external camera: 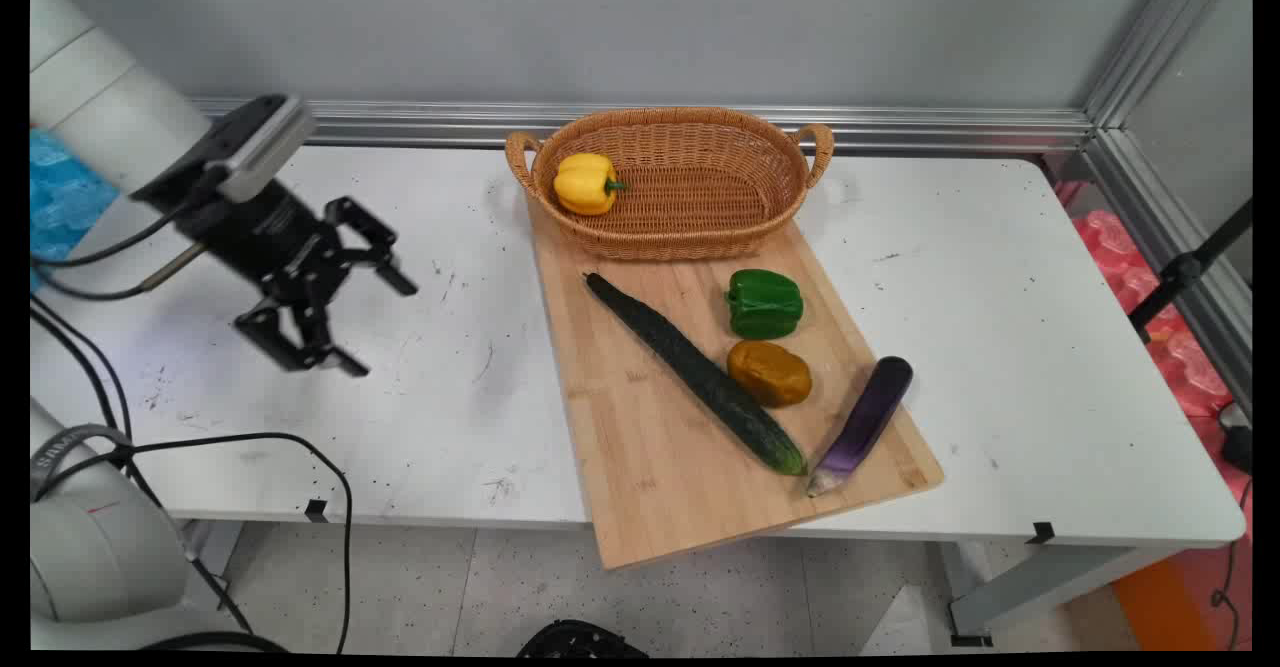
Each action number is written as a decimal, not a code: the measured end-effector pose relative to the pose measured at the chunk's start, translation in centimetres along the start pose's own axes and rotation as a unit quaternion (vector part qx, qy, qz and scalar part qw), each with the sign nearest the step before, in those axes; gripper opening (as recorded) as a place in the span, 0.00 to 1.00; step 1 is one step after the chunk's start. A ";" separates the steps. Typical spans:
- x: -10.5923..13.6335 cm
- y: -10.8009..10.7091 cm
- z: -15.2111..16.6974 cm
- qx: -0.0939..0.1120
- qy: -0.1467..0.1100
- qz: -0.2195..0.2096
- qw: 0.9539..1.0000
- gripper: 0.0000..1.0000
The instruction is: Pick up the cucumber from the cutting board
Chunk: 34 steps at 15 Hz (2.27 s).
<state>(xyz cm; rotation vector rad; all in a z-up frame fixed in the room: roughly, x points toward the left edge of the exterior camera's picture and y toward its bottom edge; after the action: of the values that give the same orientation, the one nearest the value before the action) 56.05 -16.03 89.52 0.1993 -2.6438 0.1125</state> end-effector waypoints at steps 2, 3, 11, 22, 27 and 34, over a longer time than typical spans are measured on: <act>1.1 -1.2 0.2 0.009 0.009 0.012 1.000 1.00; 1.8 -1.9 0.4 0.014 0.013 0.021 1.000 1.00; 6.9 -7.3 3.7 0.025 0.033 0.094 0.995 1.00; 13.1 -13.9 12.3 -0.011 0.032 0.191 0.981 1.00; 15.3 -15.6 16.9 -0.042 0.024 0.223 0.974 1.00; 16.9 -17.2 21.3 -0.079 0.011 0.251 0.965 1.00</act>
<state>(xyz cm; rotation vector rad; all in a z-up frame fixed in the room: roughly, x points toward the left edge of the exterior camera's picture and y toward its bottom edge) 34.29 -37.46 79.57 -0.5255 -2.6057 0.0681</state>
